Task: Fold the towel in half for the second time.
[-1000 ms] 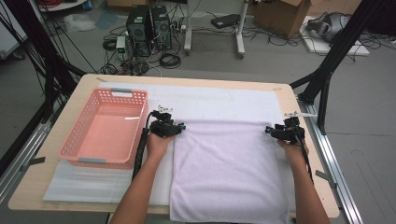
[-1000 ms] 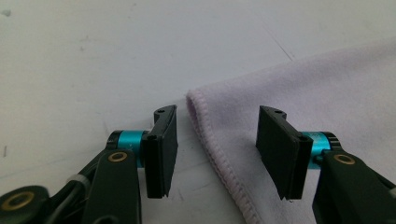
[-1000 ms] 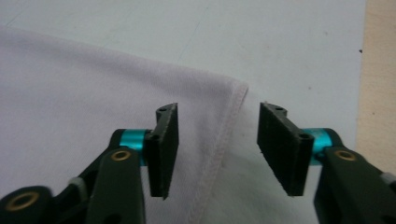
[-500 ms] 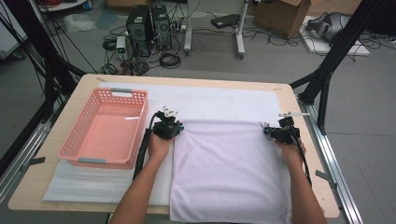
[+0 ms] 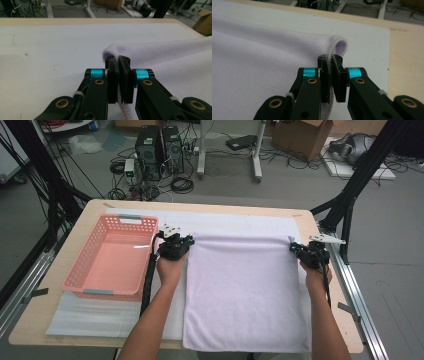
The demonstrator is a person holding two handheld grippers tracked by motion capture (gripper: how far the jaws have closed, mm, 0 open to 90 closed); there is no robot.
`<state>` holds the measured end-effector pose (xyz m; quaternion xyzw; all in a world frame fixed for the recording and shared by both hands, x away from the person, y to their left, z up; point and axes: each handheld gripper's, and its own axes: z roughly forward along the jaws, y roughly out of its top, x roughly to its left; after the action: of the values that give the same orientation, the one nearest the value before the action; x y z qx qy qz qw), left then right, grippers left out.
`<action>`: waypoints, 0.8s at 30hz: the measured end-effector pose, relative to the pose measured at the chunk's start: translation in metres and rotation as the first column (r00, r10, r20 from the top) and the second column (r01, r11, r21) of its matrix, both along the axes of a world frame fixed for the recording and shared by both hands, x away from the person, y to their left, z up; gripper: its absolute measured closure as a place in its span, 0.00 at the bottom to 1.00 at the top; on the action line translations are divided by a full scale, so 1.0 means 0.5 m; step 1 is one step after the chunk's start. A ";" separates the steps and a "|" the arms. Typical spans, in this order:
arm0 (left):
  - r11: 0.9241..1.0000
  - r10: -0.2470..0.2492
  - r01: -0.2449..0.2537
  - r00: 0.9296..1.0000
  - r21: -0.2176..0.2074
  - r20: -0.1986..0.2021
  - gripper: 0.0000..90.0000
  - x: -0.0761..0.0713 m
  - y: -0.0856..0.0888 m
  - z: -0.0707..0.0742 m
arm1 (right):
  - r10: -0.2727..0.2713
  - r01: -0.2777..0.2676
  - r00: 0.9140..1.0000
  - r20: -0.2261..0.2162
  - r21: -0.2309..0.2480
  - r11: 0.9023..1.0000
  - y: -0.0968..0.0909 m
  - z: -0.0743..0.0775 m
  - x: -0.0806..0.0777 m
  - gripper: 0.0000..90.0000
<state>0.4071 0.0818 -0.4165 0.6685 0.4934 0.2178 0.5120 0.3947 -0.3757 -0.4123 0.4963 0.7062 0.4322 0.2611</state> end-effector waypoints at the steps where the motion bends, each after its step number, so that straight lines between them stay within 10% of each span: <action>1: 1.000 -0.007 0.007 1.000 0.006 -0.001 0.95 -0.002 0.000 0.000 | 0.002 -0.002 1.000 -0.004 0.005 1.000 -0.001 0.002 -0.002 0.96; 24: 0.980 -0.191 0.190 0.981 0.054 0.019 0.95 -0.153 0.011 -0.003 | 0.093 -0.091 0.996 -0.010 0.131 0.987 -0.030 -0.013 -0.170 0.95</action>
<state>0.3304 0.0871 -0.4181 0.7231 0.4152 0.1886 0.5188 0.3098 -0.3907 -0.4188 0.4829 0.7006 0.4849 0.2020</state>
